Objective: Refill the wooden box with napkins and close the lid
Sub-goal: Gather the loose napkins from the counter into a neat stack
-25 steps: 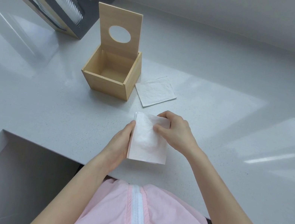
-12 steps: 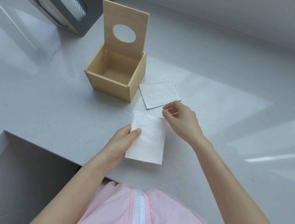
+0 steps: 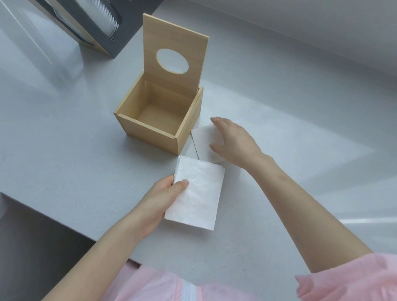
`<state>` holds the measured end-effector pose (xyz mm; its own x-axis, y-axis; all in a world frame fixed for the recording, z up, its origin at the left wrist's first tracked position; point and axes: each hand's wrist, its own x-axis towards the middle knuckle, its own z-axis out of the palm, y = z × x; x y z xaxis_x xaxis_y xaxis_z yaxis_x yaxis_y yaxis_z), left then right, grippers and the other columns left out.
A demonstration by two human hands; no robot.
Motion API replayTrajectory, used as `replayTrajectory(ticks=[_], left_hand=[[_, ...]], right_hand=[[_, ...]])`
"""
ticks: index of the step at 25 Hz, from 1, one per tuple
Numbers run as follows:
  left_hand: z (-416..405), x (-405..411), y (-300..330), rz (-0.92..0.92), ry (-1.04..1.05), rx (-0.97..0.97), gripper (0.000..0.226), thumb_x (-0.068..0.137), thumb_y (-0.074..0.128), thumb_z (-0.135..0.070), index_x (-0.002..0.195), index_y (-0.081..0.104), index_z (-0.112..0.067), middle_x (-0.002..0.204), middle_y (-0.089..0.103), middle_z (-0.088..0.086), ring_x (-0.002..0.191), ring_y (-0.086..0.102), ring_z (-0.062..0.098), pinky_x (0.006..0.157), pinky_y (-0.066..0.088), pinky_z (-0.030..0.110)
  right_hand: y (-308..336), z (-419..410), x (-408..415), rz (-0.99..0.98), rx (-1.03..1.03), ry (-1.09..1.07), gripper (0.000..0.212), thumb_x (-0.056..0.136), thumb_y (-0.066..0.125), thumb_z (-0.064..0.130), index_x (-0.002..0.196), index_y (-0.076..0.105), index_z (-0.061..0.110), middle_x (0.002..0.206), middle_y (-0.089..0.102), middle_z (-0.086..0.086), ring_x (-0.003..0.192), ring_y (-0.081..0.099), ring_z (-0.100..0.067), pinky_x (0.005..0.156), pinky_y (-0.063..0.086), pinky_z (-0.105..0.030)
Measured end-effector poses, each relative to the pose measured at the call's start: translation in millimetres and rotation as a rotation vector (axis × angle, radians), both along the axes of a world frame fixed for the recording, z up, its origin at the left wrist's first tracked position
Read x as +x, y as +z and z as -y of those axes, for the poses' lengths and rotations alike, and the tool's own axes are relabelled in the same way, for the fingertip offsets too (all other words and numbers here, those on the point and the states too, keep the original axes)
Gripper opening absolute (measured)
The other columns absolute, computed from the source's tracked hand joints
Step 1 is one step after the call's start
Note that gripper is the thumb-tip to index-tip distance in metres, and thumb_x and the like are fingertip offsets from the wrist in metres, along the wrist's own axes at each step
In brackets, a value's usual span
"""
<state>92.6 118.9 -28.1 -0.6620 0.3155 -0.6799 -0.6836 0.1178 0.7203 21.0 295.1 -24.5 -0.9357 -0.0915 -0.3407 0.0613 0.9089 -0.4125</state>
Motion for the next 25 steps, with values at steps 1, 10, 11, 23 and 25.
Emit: replayTrajectory(ticks=[1,10,11,23,25], left_hand=[[-1.2,-1.9,-0.7,0.005,-0.007,-0.001,0.022,0.097,0.041,-0.018,0.094,0.063,-0.019,0.095,0.07,-0.002,0.084,0.067,0.011,0.076,0.053,0.025],[-5.5,-4.9,-2.0,0.003,-0.04,0.019,0.022,0.097,0.041,-0.017,0.096,0.063,-0.02,0.092,0.07,-0.004,0.078,0.068,0.006,0.071,0.054,0.021],[-5.1,-4.1,-0.8,-0.006,-0.041,0.019,0.022,0.097,0.041,-0.017,0.096,0.063,-0.02,0.092,0.07,-0.004,0.079,0.068,0.007,0.071,0.054,0.021],[-6.2,21.9,6.9,-0.067,-0.034,0.084,0.027,0.099,0.036,-0.018,0.114,0.058,-0.012,0.104,0.068,0.002,0.092,0.065,0.016,0.08,0.051,0.027],[-6.4,26.5,6.5,-0.061,-0.033,0.092,0.03,0.099,0.036,-0.019,0.119,0.057,-0.01,0.109,0.067,0.004,0.095,0.065,0.017,0.08,0.051,0.027]], right_hand=[[-0.3,1.3,-4.8,0.027,0.043,0.019,0.061,0.09,0.051,0.012,0.145,0.027,0.012,0.152,0.03,-0.005,0.136,0.033,-0.025,0.114,0.019,-0.032],[-0.1,-1.8,-8.5,0.106,0.185,-0.039,0.031,0.086,0.054,0.017,0.116,0.055,0.009,0.119,0.053,-0.011,0.104,0.046,-0.028,0.086,0.035,-0.033],[0.0,-1.1,-6.6,0.104,0.176,-0.062,0.024,0.085,0.052,0.014,0.107,0.058,0.006,0.113,0.054,-0.011,0.094,0.046,-0.027,0.074,0.035,-0.031],[64.2,-32.3,95.4,-0.246,-0.436,-0.639,0.016,0.086,0.058,0.02,0.088,0.059,0.004,0.081,0.059,-0.005,0.075,0.053,-0.021,0.06,0.037,-0.03],[76.9,-25.8,114.9,-0.214,-0.847,-0.731,0.011,0.086,0.062,0.017,0.094,0.066,0.011,0.087,0.067,-0.002,0.079,0.062,-0.017,0.068,0.046,-0.027]])
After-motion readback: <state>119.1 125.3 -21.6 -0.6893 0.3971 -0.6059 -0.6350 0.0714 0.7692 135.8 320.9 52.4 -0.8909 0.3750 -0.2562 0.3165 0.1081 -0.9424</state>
